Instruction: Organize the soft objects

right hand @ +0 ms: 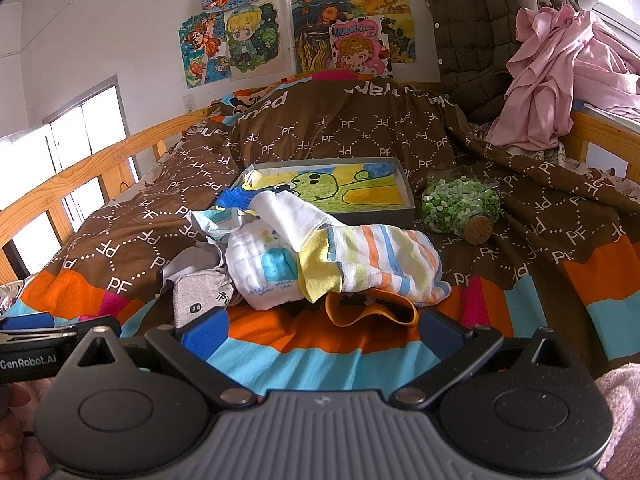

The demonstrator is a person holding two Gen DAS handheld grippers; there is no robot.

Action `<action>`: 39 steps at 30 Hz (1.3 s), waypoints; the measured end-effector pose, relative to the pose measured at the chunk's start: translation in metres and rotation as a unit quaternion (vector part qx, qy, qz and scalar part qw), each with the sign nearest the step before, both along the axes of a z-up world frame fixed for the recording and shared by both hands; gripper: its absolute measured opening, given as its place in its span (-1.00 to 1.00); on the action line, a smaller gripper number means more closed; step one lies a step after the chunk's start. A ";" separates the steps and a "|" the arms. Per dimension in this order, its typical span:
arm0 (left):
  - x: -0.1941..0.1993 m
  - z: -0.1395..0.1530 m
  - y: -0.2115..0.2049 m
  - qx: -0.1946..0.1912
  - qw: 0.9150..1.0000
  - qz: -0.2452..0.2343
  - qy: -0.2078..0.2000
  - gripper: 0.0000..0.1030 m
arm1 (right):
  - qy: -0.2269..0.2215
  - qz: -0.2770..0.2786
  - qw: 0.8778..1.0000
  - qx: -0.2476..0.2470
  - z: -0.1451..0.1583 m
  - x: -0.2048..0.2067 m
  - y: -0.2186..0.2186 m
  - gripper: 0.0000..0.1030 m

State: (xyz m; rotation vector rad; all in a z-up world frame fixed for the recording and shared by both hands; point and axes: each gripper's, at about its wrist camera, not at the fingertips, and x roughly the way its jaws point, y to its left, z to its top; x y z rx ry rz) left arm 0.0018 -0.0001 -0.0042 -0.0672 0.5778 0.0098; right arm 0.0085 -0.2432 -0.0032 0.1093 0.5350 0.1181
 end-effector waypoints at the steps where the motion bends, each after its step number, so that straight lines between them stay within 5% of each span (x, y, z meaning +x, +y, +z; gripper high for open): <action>1: 0.000 0.000 0.000 0.000 1.000 0.000 0.000 0.99 | 0.000 0.000 1.000 0.000 0.000 0.000 0.000 1.00; 26: 0.003 -0.004 -0.004 0.003 1.000 -0.003 0.006 0.99 | 0.008 0.002 1.000 0.004 0.001 0.002 0.001 0.99; 39: 0.027 -0.001 -0.015 0.022 0.996 -0.073 0.038 0.98 | 0.057 0.032 0.996 0.063 -0.005 0.048 -0.014 1.00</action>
